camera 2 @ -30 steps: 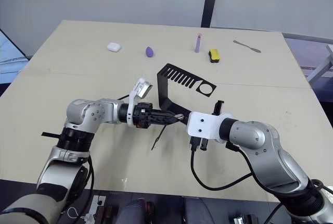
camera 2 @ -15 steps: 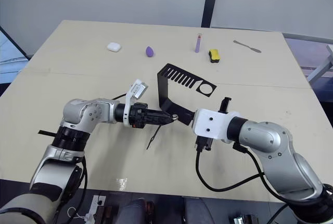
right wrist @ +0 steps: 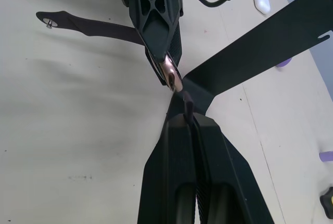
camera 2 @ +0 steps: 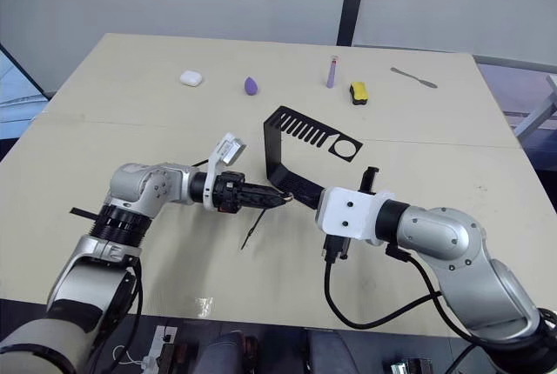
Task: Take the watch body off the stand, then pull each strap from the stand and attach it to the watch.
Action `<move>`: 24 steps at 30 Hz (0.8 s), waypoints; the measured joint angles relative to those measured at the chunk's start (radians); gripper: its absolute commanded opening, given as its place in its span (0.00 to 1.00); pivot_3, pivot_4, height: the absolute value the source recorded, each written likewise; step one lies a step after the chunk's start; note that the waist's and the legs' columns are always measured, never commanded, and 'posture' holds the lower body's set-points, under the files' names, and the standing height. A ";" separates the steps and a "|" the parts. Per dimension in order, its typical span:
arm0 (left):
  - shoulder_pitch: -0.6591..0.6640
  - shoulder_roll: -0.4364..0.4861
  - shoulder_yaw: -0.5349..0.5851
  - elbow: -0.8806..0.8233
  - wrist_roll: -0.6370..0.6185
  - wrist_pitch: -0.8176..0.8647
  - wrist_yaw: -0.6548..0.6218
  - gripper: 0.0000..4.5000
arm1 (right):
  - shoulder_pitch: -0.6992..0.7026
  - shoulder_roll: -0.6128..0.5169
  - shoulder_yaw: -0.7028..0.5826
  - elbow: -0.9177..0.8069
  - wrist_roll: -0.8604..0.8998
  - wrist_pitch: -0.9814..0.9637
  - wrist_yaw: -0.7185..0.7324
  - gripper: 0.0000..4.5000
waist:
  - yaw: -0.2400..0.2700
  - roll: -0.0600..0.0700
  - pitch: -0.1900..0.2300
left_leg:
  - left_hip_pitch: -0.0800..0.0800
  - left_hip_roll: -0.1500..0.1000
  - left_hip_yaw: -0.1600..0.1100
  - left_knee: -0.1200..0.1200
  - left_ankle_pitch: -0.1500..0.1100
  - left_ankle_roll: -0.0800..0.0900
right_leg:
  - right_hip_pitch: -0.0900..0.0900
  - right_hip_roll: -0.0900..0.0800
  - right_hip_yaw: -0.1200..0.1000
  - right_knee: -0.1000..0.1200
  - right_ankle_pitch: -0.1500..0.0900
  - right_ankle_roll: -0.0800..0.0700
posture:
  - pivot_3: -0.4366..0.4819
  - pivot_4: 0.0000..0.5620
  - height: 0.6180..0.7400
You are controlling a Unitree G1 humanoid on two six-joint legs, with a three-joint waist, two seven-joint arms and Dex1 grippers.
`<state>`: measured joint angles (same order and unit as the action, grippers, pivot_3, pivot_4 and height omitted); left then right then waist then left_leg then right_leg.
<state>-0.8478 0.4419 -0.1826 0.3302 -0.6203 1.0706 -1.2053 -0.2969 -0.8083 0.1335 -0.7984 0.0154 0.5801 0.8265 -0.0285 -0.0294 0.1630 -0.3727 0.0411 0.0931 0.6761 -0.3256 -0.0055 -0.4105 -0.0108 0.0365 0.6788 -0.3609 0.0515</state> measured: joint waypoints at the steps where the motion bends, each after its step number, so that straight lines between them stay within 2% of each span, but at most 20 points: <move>1: -0.003 -0.004 0.000 0.000 0.000 0.000 0.000 0.35 | -0.002 0.000 0.002 0.000 -0.001 -0.002 -0.001 0.00 | 0.000 0.000 0.000 | 0.000 0.000 0.000 0.000 0.000 0.000 | 0.000 0.000 0.000 0.000 0.000 0.000 | 0.48 0.27 1.00; 24: -0.004 -0.023 0.008 -0.001 0.000 0.021 0.013 0.35 | -0.022 -0.005 0.020 0.000 -0.016 -0.011 -0.001 0.00 | 0.000 0.000 0.000 | 0.000 0.000 0.000 0.000 0.000 0.000 | 0.000 0.000 0.000 0.000 0.000 0.000 | 0.48 0.27 1.00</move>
<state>-0.8520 0.4188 -0.1751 0.3290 -0.6208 1.0919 -1.1926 -0.3190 -0.8134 0.1531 -0.7979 -0.0004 0.5693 0.8258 -0.0283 -0.0294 0.1630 -0.3727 0.0411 0.0930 0.6761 -0.3255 -0.0055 -0.4106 -0.0108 0.0365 0.6790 -0.3609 0.0515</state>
